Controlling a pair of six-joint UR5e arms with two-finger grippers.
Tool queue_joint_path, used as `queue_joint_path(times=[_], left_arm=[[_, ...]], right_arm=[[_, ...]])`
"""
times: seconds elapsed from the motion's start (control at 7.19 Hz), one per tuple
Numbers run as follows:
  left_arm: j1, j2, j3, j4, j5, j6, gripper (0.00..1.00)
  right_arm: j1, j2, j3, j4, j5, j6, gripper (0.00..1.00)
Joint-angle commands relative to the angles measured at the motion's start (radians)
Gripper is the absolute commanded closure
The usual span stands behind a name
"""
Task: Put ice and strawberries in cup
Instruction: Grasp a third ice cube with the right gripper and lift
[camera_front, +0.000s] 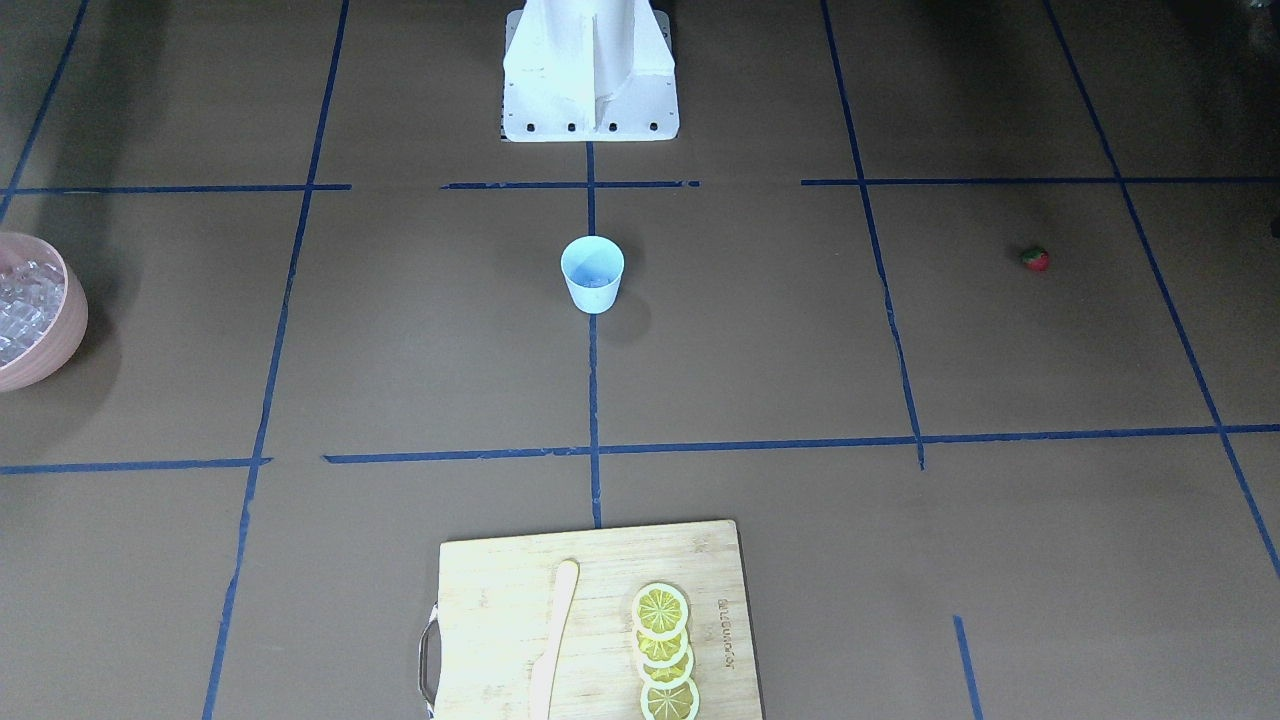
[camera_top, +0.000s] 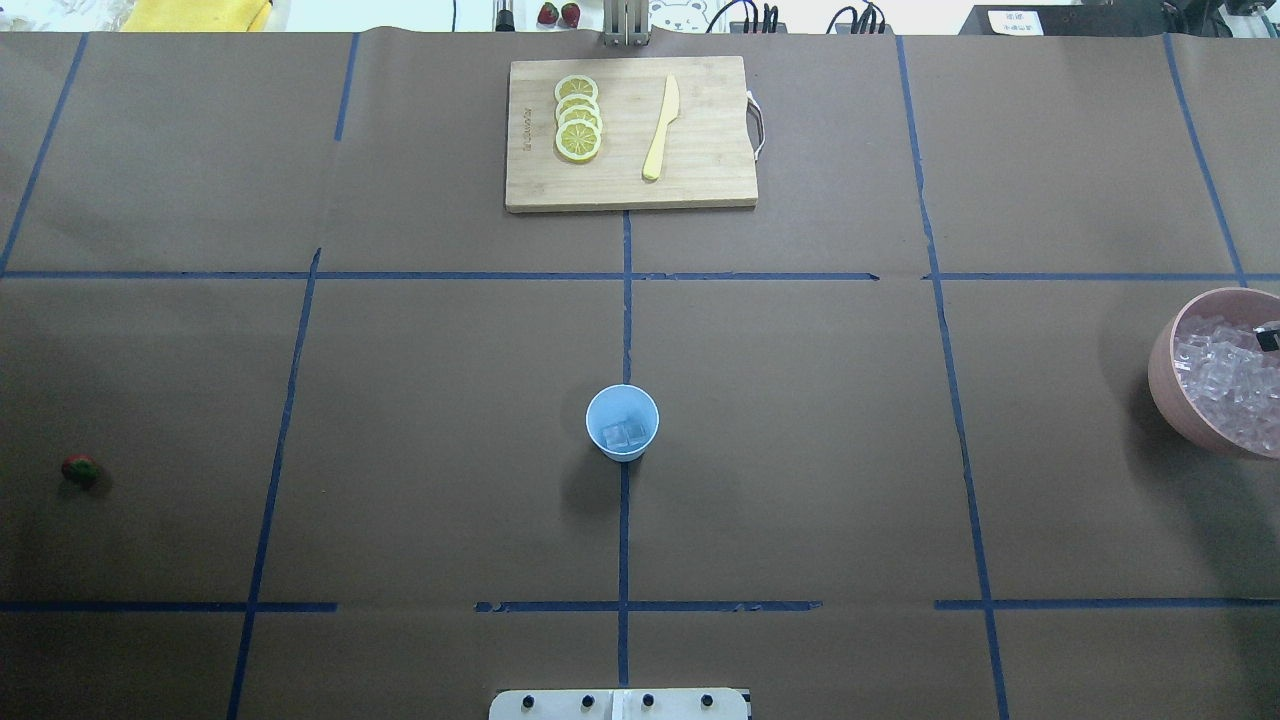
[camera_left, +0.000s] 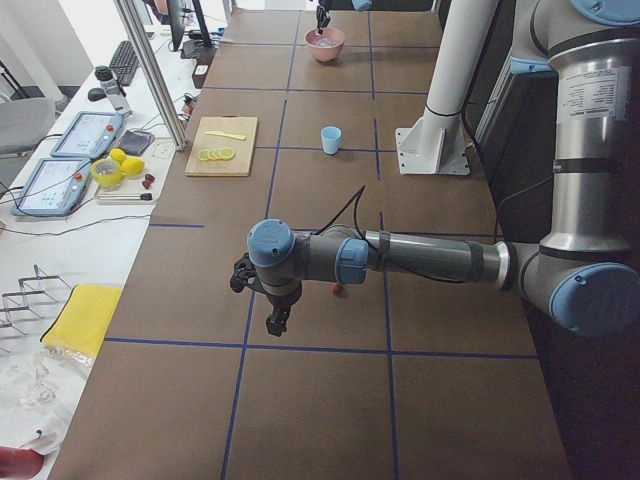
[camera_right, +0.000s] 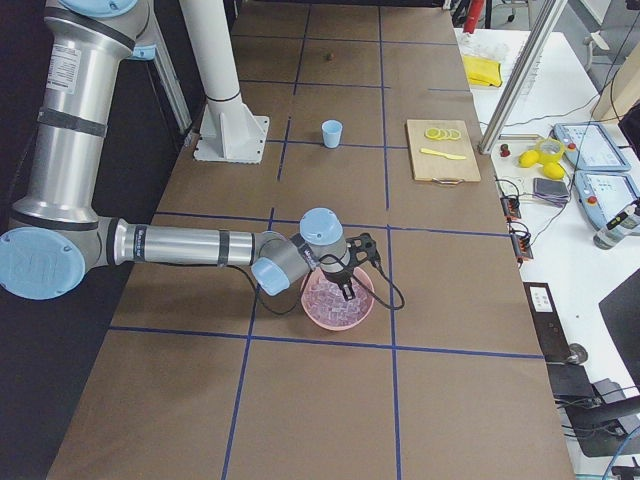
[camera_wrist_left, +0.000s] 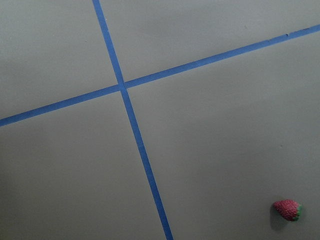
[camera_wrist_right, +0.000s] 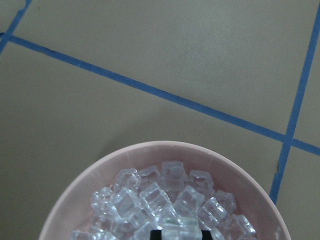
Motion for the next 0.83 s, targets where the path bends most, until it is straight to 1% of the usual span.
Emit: queue_joint_path(times=[0.0,0.14,0.28,0.42,0.56,0.7], left_arm=[[0.0,0.0,0.0,0.0,0.0,0.001,0.0],[0.0,0.0,0.0,0.0,-0.001,-0.001,0.0],[0.0,0.0,0.0,0.0,-0.001,-0.001,0.0],[0.0,0.0,0.0,0.0,-0.001,-0.001,0.0],[0.0,0.0,0.0,0.0,0.0,0.001,0.0],[0.0,0.0,0.002,0.0,0.0,-0.001,0.0]], right_arm=[[0.009,0.051,0.171,-0.277,0.017,0.01,1.0],[-0.003,0.104,0.244,-0.426,0.017,0.01,1.0],[-0.037,0.164,0.293,-0.534,0.022,0.055,1.0],[-0.113,0.254,0.304,-0.571,0.023,0.211,1.0],[-0.22,0.346,0.295,-0.571,0.008,0.375,1.0],[-0.32,0.429,0.294,-0.573,-0.034,0.538,1.0]])
